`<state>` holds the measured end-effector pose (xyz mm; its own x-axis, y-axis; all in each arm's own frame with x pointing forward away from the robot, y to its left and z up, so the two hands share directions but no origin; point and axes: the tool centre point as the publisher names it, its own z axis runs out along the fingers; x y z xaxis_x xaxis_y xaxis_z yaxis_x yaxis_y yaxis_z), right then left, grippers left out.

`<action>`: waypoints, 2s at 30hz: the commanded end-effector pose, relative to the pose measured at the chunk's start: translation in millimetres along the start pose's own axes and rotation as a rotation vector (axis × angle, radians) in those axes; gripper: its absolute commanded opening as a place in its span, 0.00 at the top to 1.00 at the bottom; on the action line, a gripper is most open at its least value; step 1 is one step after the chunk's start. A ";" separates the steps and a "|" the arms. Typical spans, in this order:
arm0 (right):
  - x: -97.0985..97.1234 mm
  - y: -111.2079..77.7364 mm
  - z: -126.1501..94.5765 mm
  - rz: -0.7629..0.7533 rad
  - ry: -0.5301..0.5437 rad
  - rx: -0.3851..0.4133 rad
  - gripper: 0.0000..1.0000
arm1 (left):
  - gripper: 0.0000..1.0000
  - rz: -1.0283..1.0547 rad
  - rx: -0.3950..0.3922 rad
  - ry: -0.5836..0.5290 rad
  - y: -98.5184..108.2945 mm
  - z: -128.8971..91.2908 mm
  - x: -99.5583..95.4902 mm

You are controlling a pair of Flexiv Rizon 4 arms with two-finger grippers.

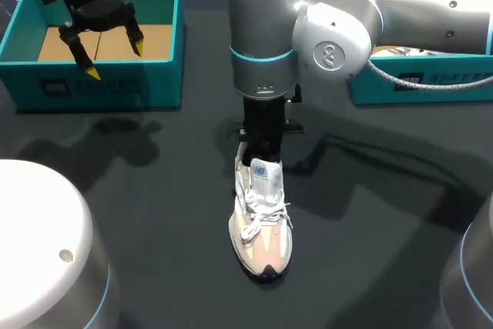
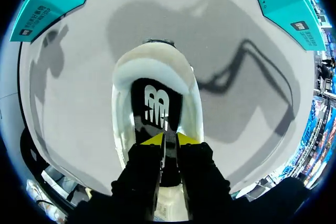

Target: Take the shoe out of the shoebox, open the shoe tongue, remove and reinsert the insole, then place the shoe into the shoebox

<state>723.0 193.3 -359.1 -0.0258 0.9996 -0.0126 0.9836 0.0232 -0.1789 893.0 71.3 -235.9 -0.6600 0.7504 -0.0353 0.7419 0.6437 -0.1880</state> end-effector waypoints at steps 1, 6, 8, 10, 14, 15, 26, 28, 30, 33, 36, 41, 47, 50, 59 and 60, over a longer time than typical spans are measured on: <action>5.0 1.6 0.8 -0.001 0.003 0.012 0.83 | 0.00 0.000 -0.002 0.002 0.1 0.1 0.0; 9.7 0.6 0.3 0.011 -0.009 0.028 0.68 | 0.00 0.000 -0.002 0.002 0.1 0.1 0.0; 11.3 -1.3 0.5 0.015 -0.008 0.032 0.62 | 0.00 0.000 -0.002 0.002 0.1 0.1 0.0; 12.7 -3.6 0.5 0.020 -0.009 0.038 0.55 | 0.00 0.000 -0.002 0.002 0.1 0.1 0.0; 14.1 -8.5 1.0 0.031 -0.008 0.048 0.30 | 0.00 0.000 -0.002 0.002 0.1 0.1 0.0; 14.3 -9.1 0.9 0.033 -0.008 0.048 0.20 | 0.00 0.000 -0.002 0.002 0.1 0.1 0.0; 10.4 -21.5 -4.2 0.077 -0.017 0.043 0.00 | 0.00 0.000 -0.002 0.002 0.1 0.1 0.0; 9.6 -22.5 -5.4 0.082 -0.019 0.040 0.00 | 0.00 0.000 -0.002 0.002 0.1 0.1 0.0; 9.4 -23.6 -6.8 0.086 -0.022 0.036 0.00 | 0.00 0.000 -0.002 0.002 0.1 0.1 0.0; 9.4 -25.4 -8.8 0.092 -0.029 0.030 0.00 | 0.00 0.000 -0.002 0.002 0.1 0.1 0.0; 8.1 -27.8 -10.6 0.106 -0.036 0.024 0.00 | 0.00 0.000 -0.002 0.002 0.1 0.1 0.0; 5.4 -30.5 -13.2 0.117 -0.047 -0.009 0.00 | 0.00 0.000 -0.002 0.002 0.1 0.1 0.0; 0.6 -24.5 -9.8 0.071 -0.031 -0.039 0.00 | 0.00 0.000 -0.002 0.002 0.1 0.1 0.0; -0.8 -22.0 -9.6 0.040 -0.021 -0.042 0.00 | 0.00 0.000 -0.002 0.002 0.1 0.1 0.0; -1.4 -15.1 -9.7 -0.049 0.004 -0.059 0.00 | 0.00 0.000 -0.002 0.002 0.1 0.1 0.0; -1.3 -14.2 -9.6 -0.045 0.000 -0.053 0.00 | 0.00 0.000 -0.002 0.002 0.1 0.1 0.0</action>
<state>709.9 195.9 -344.5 -0.0721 0.9973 -0.0123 0.9900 0.0701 -0.1226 893.0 71.3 -235.9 -0.6600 0.7504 -0.0352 0.7419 0.6436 -0.1880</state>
